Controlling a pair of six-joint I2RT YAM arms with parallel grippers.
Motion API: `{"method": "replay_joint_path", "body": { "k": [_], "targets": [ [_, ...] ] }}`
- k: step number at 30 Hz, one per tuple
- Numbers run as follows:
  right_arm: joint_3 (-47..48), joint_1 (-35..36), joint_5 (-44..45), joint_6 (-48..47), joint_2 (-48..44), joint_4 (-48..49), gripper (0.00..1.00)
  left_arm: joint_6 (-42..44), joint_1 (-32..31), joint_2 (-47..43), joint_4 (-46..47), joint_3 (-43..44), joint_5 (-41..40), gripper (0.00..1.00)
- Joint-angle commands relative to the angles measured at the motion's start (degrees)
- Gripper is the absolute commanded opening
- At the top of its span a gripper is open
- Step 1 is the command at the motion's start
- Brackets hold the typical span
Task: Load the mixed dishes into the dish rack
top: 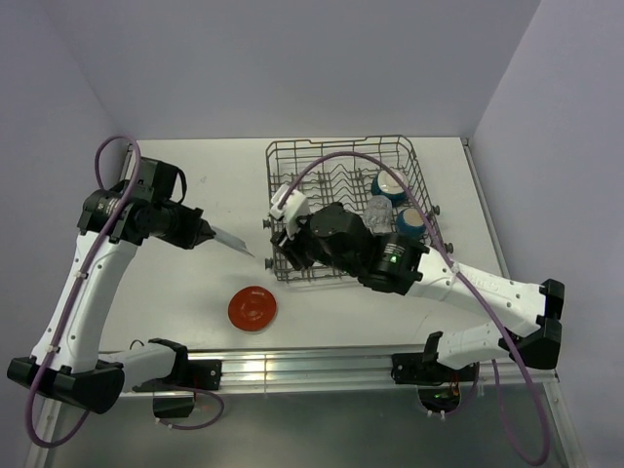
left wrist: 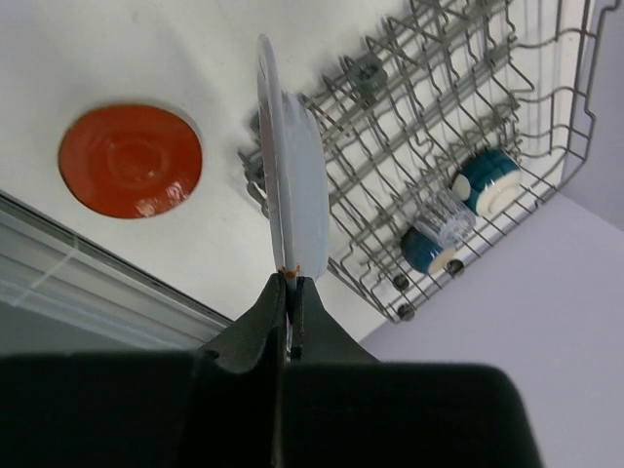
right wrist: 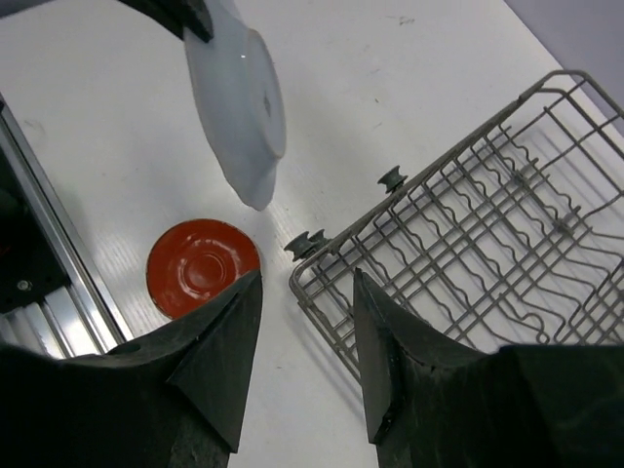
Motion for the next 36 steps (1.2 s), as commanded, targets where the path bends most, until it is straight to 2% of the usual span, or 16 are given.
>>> {"method": "replay_joint_path", "body": {
  "k": [1,8,12,19,20,21,24,29,32,36],
  "targets": [
    [4.1,2.3,1.8,-5.3,2.0,4.6,0.49,-4.9,-2.0,-0.4,0.1,4.4,3.9,0.0],
    [8.2,4.5,0.5,-10.8,8.8,6.4,0.43,-6.8,-3.7,-0.6,0.0,5.1,5.8,0.0],
    [11.2,4.9,0.1,-11.2,12.4,6.4,0.37,-6.4,-3.7,-1.0,0.0,4.7,7.1,0.0],
    [14.3,5.6,-0.3,-11.2,16.2,5.5,0.33,-5.7,-4.1,-0.6,-0.1,5.2,8.2,0.0],
    [14.6,5.7,0.2,-11.2,16.7,5.3,0.31,-5.6,-4.2,-0.7,0.0,5.2,8.2,0.0],
    [15.8,5.6,1.2,-11.3,17.9,4.3,0.25,-5.6,-4.4,-0.9,0.0,5.0,8.3,0.0],
    [18.6,5.6,3.0,-12.0,20.5,1.3,0.14,-5.5,-4.5,-1.6,0.0,4.8,8.5,0.0],
    [19.4,5.7,3.8,-12.1,21.4,0.4,0.02,-5.2,-4.5,-1.9,-0.1,4.7,8.7,0.0],
    [18.9,5.6,4.1,-11.9,21.1,0.5,0.02,-5.0,-4.5,-1.8,0.0,4.8,8.9,0.0],
    [18.7,5.7,4.6,-11.8,21.0,-0.6,0.09,-5.4,-4.7,-2.0,0.0,4.8,8.8,0.0]
  ]
}}
